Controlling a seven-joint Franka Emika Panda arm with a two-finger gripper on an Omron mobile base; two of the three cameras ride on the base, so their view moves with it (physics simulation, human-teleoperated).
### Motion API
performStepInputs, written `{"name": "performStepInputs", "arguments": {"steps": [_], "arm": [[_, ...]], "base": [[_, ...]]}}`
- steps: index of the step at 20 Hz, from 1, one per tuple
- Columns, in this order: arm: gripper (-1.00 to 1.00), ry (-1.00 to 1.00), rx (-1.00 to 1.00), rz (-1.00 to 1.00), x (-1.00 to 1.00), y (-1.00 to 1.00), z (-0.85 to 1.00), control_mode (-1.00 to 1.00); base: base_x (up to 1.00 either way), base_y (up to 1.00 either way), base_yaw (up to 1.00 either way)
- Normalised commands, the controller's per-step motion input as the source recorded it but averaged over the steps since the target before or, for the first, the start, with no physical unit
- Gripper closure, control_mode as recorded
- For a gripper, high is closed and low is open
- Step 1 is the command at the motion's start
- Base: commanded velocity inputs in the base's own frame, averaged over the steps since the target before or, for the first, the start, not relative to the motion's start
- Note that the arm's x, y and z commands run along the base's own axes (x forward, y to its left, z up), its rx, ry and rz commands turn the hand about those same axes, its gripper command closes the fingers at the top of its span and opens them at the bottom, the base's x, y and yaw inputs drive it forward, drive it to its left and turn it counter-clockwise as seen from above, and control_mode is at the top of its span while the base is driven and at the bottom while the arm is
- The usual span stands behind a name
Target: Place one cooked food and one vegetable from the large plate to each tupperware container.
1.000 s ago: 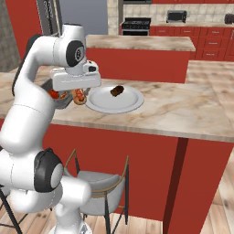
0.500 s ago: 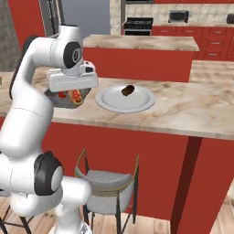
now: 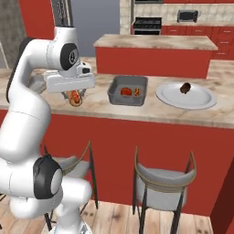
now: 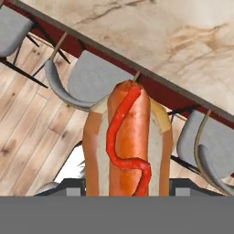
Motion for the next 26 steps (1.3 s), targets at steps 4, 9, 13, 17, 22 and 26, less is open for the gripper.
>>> {"name": "performStepInputs", "arguments": {"steps": [4,9,13,17,22,26], "arm": [[1.00,0.00,0.00,0.00,0.00,0.00,0.00,1.00],[1.00,0.00,0.00,0.00,0.00,0.00,0.00,1.00],[1.00,0.00,0.00,0.00,0.00,0.00,0.00,1.00],[1.00,0.00,0.00,0.00,0.00,0.00,0.00,1.00],[1.00,0.00,0.00,0.00,0.00,0.00,0.00,1.00],[1.00,0.00,0.00,0.00,0.00,0.00,0.00,1.00]], "base": [[0.11,0.89,-0.25],[0.06,0.97,-0.14],[0.09,0.83,0.00],[0.57,0.36,0.01],[0.68,0.23,0.00],[0.60,0.21,0.00]]}}
